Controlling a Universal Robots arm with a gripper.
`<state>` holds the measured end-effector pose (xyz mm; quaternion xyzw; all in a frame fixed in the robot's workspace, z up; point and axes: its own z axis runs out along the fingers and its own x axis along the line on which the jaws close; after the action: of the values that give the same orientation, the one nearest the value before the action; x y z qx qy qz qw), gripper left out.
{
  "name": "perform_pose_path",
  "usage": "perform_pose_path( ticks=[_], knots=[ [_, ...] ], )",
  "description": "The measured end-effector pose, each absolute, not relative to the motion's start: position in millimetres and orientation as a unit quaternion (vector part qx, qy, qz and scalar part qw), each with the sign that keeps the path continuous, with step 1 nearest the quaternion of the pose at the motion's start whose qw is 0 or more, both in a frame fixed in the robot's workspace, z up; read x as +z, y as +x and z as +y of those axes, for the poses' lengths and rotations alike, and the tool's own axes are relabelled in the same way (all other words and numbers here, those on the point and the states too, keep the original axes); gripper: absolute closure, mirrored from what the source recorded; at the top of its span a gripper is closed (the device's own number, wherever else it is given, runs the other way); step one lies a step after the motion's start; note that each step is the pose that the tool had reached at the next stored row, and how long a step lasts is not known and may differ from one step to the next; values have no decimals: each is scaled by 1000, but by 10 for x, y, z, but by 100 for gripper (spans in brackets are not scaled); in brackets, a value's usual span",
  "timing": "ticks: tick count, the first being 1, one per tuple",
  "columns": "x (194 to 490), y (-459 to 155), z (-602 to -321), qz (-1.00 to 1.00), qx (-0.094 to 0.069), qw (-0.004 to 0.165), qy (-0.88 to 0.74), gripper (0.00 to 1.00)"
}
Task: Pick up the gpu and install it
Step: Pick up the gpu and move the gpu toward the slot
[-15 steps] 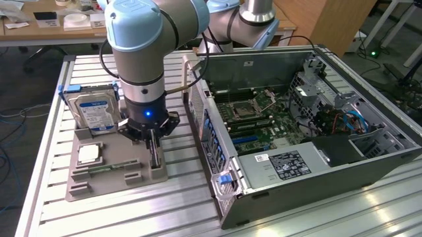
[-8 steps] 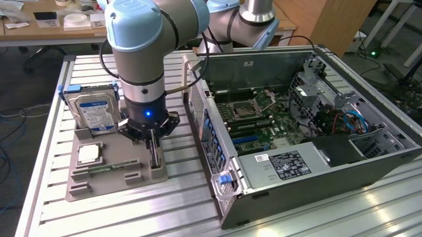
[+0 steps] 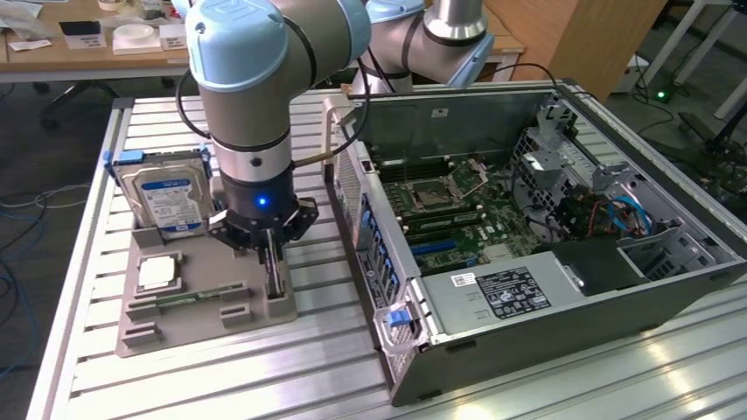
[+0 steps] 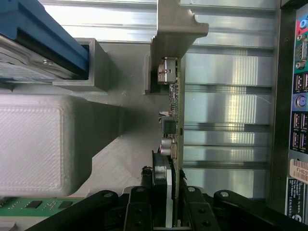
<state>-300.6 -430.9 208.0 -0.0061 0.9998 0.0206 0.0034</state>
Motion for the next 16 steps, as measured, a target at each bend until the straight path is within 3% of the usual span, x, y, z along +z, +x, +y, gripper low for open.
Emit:
perform_pose_path(
  ticks=[16],
  knots=[
    [2361,-3006,-4309,1000,21,3,-6,72]
  ],
)
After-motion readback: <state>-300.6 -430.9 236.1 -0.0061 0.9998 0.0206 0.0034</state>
